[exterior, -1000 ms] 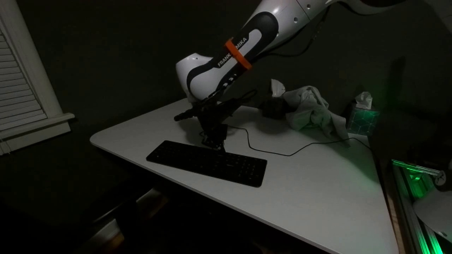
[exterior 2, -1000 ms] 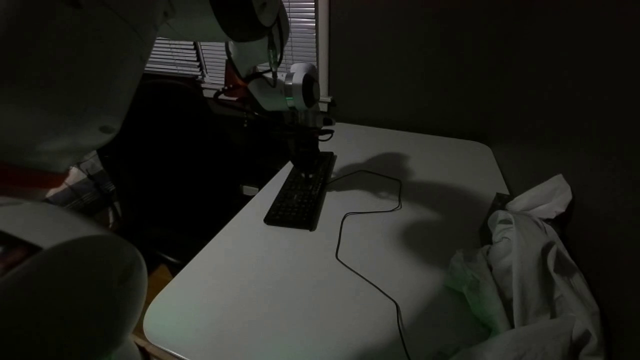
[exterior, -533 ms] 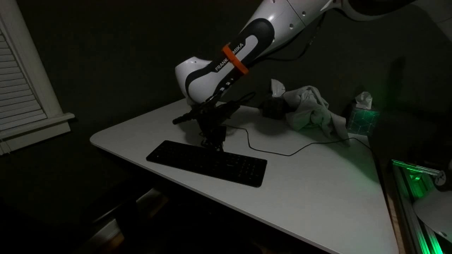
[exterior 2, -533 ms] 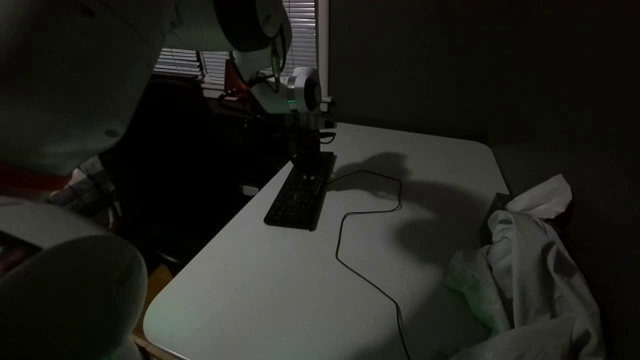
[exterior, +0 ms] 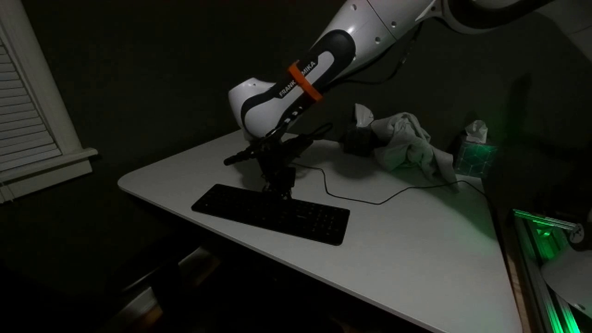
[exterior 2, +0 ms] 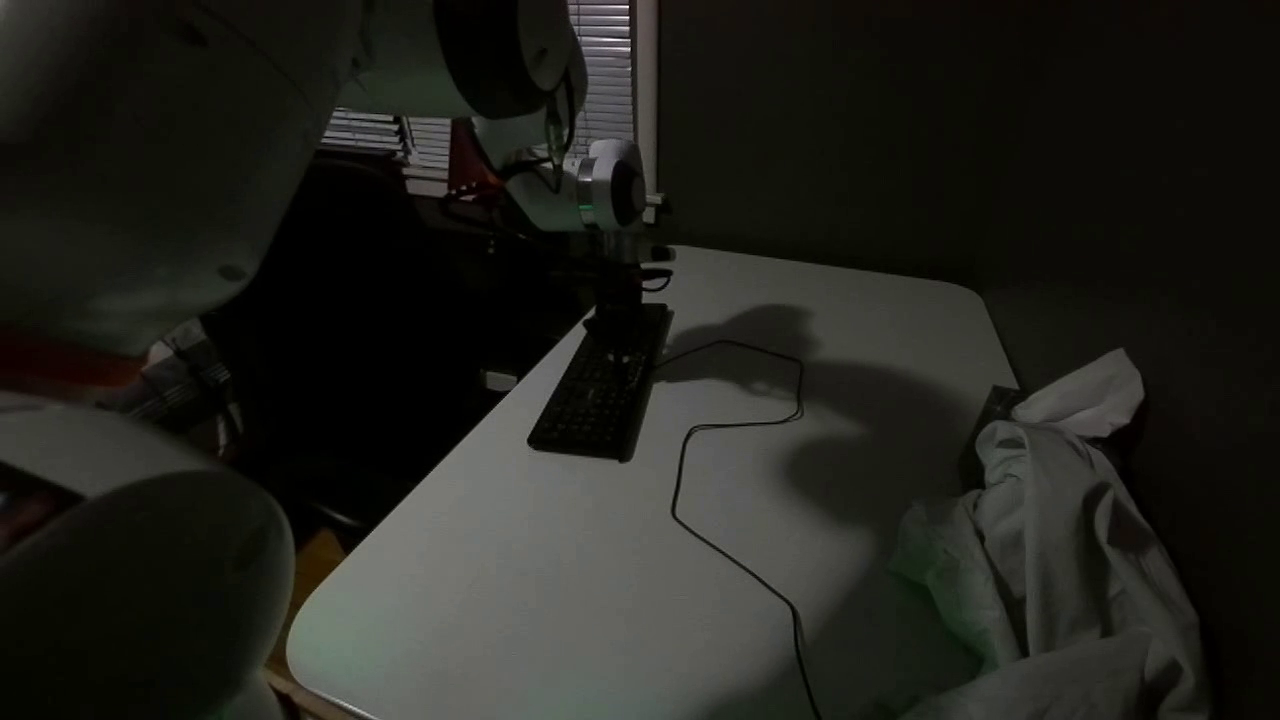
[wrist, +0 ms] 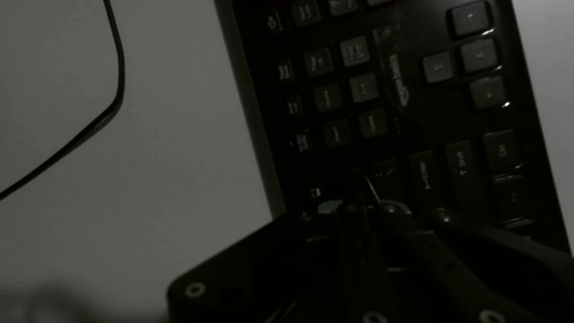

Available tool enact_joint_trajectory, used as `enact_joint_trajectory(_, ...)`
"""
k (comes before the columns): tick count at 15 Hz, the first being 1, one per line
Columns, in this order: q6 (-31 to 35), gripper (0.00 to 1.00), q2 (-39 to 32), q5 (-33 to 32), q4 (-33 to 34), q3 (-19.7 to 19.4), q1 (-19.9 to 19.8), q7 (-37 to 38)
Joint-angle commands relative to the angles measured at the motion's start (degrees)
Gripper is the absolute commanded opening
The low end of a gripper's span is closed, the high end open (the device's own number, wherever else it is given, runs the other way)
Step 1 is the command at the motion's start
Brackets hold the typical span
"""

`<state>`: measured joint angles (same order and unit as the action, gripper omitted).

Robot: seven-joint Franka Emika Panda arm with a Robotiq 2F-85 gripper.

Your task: Press a key on the keyboard.

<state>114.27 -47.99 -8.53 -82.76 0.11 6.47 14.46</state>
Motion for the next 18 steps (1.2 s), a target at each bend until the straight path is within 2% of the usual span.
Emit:
enact_joint_trajectory(1, -2.14, 0.0, -2.14, 1.48, 2.63, -0.55, 0.15, -1.13)
enact_joint_trajectory(18, -3.58, 0.0, -3.41, 2.31, 4.18, -0.69, -0.08, -1.36)
